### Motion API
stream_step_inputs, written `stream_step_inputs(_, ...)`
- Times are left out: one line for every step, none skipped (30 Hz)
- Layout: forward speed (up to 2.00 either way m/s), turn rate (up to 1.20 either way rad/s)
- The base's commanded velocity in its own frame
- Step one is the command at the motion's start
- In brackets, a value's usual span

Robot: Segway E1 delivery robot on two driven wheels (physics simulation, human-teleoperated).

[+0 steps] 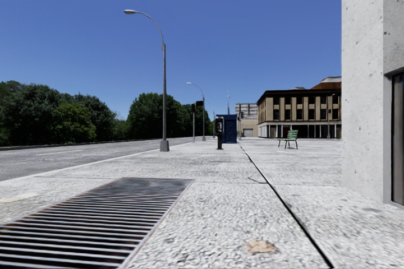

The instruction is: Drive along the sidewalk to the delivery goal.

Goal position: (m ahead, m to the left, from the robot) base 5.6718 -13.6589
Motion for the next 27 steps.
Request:
stream_step_inputs(1.78,-0.2)
stream_step_inputs(1.75,-0.2)
stream_step_inputs(1.75,-0.2)
stream_step_inputs(1.72,-0.2)
stream_step_inputs(1.69,-0.2)
stream_step_inputs(1.69,-0.2)
stream_step_inputs(1.66,-0.2)
stream_step_inputs(1.64,-0.2)
stream_step_inputs(1.63,-0.2)
stream_step_inputs(1.63,-0.2)
stream_step_inputs(1.62,-0.2)
stream_step_inputs(1.62,-0.2)
stream_step_inputs(1.62,-0.2)
stream_step_inputs(1.58,-0.21)
stream_step_inputs(1.56,-0.24)
stream_step_inputs(1.55,-0.26)
stream_step_inputs(1.55,-0.26)
stream_step_inputs(1.54,-0.28)
stream_step_inputs(1.51,-0.29)
stream_step_inputs(1.51,-0.29)
stream_step_inputs(1.48,-0.3)
stream_step_inputs(1.45,-0.31)
stream_step_inputs(1.44,-0.33)
stream_step_inputs(1.44,-0.33)
stream_step_inputs(1.43,-0.4)
stream_step_inputs(1.43,-0.44)
stream_step_inputs(1.43,-0.44)
